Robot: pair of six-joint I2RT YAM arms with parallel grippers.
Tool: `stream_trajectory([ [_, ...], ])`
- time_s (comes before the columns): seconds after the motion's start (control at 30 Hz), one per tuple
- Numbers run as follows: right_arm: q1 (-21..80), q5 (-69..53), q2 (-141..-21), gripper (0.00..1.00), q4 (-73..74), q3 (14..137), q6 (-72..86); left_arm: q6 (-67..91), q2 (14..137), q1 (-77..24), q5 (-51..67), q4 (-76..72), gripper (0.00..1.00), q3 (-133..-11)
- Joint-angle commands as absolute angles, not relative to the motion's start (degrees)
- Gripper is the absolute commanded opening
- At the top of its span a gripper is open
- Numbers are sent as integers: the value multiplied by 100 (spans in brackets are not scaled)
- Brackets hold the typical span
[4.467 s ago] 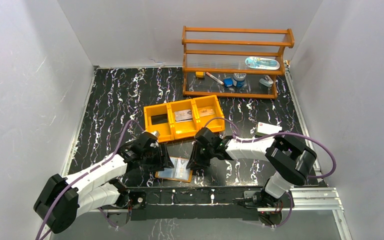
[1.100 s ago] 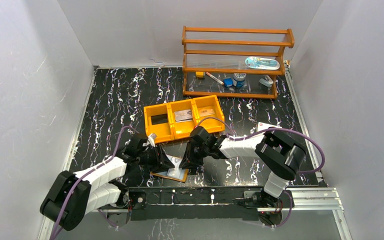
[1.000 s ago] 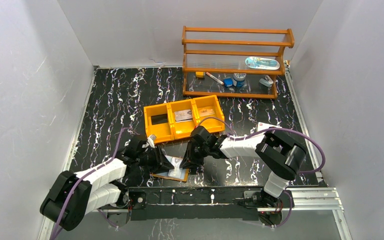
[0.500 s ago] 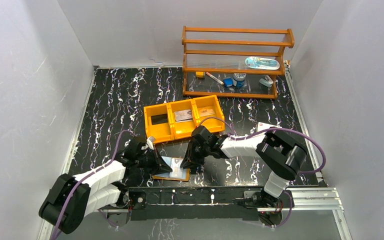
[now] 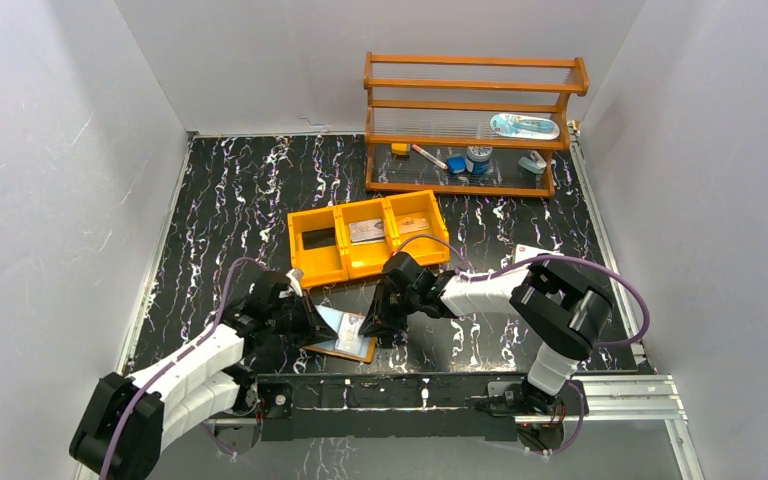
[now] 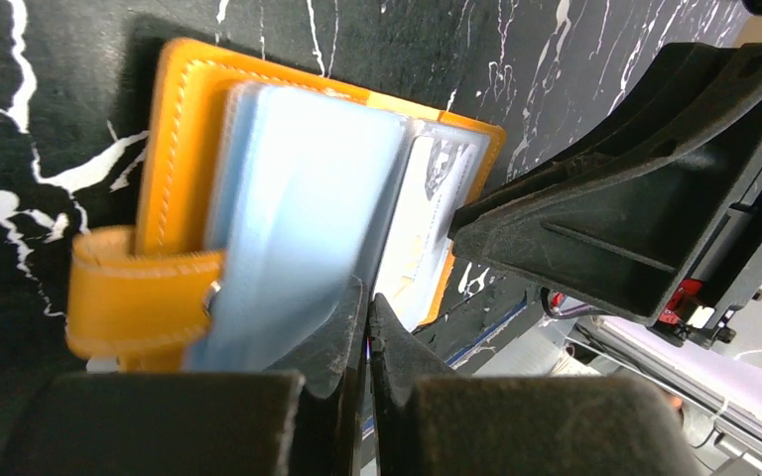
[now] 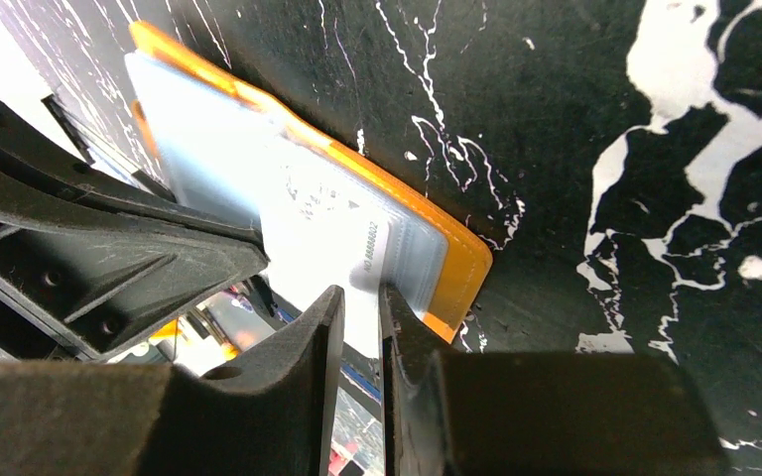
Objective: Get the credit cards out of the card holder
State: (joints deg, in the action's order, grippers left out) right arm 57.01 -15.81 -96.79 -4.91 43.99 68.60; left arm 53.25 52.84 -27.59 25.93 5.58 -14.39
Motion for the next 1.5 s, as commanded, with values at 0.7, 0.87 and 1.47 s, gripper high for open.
stream_trajectory([
  [0.7, 5711, -1149, -9940, 28, 55, 4087, 6645, 4954, 6232, -2455, 3289, -282, 47, -1485],
  [0.87, 5706, -1210, -9940, 28, -4, 4065, 6642, 5383, 6532, -2417, 3959, -1296, 42, -976],
  [1.47, 5662, -1233, -9940, 27, -46, 3971, 6671, 5999, 6852, -2371, 4553, -2934, 0, -617],
])
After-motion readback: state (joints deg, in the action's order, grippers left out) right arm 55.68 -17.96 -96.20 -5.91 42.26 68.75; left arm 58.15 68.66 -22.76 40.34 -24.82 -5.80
